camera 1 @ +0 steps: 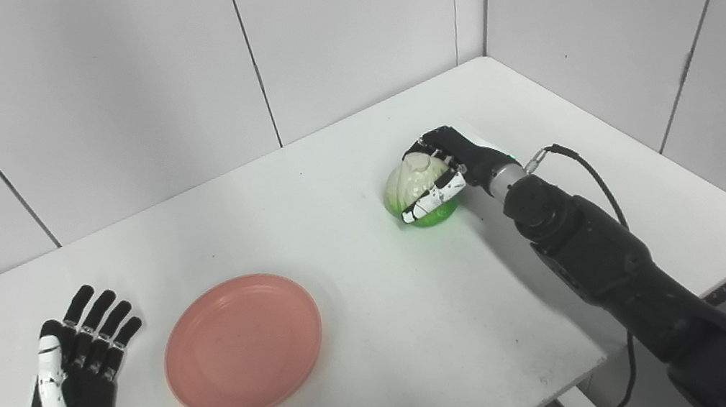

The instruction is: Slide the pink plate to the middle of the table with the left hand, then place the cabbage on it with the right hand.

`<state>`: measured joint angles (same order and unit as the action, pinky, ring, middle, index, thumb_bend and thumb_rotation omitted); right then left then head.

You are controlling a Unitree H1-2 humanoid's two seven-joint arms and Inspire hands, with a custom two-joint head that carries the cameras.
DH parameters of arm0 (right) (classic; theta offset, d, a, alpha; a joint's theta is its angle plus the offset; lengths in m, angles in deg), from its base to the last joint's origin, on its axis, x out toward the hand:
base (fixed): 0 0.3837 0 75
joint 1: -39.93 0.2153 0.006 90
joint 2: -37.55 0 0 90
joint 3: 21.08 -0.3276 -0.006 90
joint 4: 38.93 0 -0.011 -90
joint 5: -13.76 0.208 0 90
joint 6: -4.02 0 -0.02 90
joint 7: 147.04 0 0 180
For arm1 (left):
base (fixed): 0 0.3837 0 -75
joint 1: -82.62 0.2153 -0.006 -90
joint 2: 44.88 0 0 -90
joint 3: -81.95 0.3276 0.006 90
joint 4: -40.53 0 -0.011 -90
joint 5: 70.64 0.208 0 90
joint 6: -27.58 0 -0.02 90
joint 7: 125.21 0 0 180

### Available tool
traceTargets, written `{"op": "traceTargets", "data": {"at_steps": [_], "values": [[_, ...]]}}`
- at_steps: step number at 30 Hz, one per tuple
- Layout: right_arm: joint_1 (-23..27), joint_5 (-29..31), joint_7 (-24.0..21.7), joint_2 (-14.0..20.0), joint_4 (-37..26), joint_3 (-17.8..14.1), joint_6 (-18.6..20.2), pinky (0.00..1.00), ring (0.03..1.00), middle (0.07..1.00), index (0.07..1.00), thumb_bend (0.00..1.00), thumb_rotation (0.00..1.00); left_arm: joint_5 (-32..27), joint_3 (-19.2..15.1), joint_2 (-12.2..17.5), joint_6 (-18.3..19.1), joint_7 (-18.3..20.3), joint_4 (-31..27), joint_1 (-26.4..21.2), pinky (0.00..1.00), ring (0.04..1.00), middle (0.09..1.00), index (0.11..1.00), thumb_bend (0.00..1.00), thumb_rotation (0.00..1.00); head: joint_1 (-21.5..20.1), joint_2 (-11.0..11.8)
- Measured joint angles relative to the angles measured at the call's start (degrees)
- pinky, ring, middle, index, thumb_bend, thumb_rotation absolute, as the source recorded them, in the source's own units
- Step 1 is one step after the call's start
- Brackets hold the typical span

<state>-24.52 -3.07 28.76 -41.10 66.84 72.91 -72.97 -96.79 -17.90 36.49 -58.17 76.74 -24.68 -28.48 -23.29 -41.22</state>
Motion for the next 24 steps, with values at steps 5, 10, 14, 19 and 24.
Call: {"op": "traceTargets", "data": {"at_steps": [5,10,14,19,24], "values": [[-1.25,-1.10,-1.89,1.11,-7.88,-0.58,2.77,0.37,0.431,0.457,0.515,0.53,0.00,0.13,0.58,-0.73,0.32,-1.69,-2.40,1.22,0.80,0.819,0.834,0.826,0.49,0.81,0.36,-0.09],[-0.81,-1.13,-3.99,1.73,-14.92,-1.16,4.21,0.37,0.431,0.459,0.512,0.53,0.00,0.13,1.17,-1.34,0.78,-2.35,-3.60,1.77,0.79,0.816,0.830,0.826,0.48,0.82,1.67,-0.26],[-0.82,-1.37,-5.30,1.33,-16.87,-0.93,4.62,0.36,0.429,0.459,0.513,0.53,0.00,0.13,1.57,-1.86,0.97,-3.19,-4.74,2.39,0.79,0.815,0.829,0.827,0.47,0.84,2.82,-0.26],[-0.43,-0.54,-6.77,-0.96,-19.64,0.00,4.72,0.37,0.433,0.459,0.512,0.53,0.00,0.41,2.18,-2.99,1.08,-4.86,-5.90,2.72,0.80,0.822,0.833,0.828,0.45,0.89,6.68,-0.26],[1.32,-0.58,-7.97,-4.29,-19.80,2.75,4.71,0.36,0.424,0.460,0.511,0.53,0.00,2.45,3.60,-5.39,1.53,-7.49,-8.04,3.44,0.82,0.836,0.849,0.838,0.43,0.93,10.20,-0.09]]}}
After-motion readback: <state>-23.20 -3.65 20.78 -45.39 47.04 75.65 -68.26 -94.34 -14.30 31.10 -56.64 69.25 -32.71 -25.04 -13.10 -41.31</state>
